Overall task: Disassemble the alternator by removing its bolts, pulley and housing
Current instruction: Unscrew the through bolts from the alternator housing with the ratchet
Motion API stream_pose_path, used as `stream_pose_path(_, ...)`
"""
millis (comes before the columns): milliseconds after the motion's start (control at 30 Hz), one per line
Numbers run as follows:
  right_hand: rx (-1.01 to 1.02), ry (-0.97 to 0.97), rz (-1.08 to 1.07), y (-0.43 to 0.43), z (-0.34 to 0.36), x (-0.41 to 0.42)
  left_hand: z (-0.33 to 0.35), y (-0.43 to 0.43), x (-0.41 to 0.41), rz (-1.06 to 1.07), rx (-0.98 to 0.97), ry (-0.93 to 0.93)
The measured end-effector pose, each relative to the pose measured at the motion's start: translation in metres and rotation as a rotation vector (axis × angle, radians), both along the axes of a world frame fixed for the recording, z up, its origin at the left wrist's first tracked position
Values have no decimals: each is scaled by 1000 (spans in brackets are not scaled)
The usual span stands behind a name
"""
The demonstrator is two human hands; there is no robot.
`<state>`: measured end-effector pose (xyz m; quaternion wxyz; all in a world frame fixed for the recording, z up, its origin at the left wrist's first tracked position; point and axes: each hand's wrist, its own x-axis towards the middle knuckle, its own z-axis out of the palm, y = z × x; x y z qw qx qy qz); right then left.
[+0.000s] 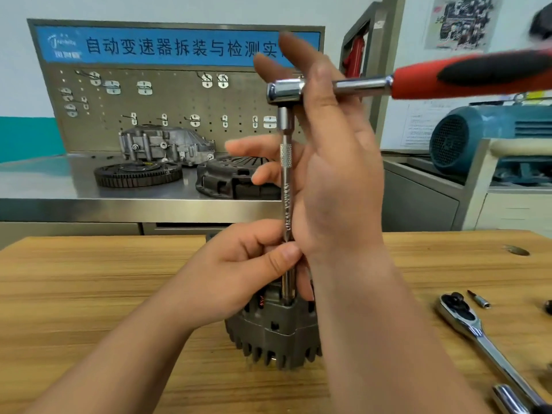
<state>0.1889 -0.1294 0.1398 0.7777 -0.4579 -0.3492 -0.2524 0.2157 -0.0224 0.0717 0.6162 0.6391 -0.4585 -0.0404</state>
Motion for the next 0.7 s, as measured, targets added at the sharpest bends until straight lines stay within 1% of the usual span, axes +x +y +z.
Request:
stream_pose_path(100,20,125,147,-4,0,2,2,0,-3,-47,-1,16)
stream_pose_path(200,-12,162,169,-4,0,3,2,1,-3,-22,14,18)
stream_pose_path(267,-29,97,76,-2,0,2,1,1,-1,5,10,14)
stream_pose_path(333,-53,-23,-47,-1,-1,1,-1,1,0,5,0,16)
stream_pose_path(367,-56,-73,-80,-1,-1,1,-2,0,0,-1,1,16)
stream_pose_path(433,-61,-117,-67,-1,-1,2,-2,0,0,-7,9,12)
stream_pose_path(500,-50,-83,16,0,0,1,-1,1,0,-9,11,17)
stream_pose_path(600,-11,25,144,-3,-1,3,1,1,-1,-23,8,25)
stream_pose_path(700,-33,134,217,-7,-1,7,2,1,-2,-62,8,39)
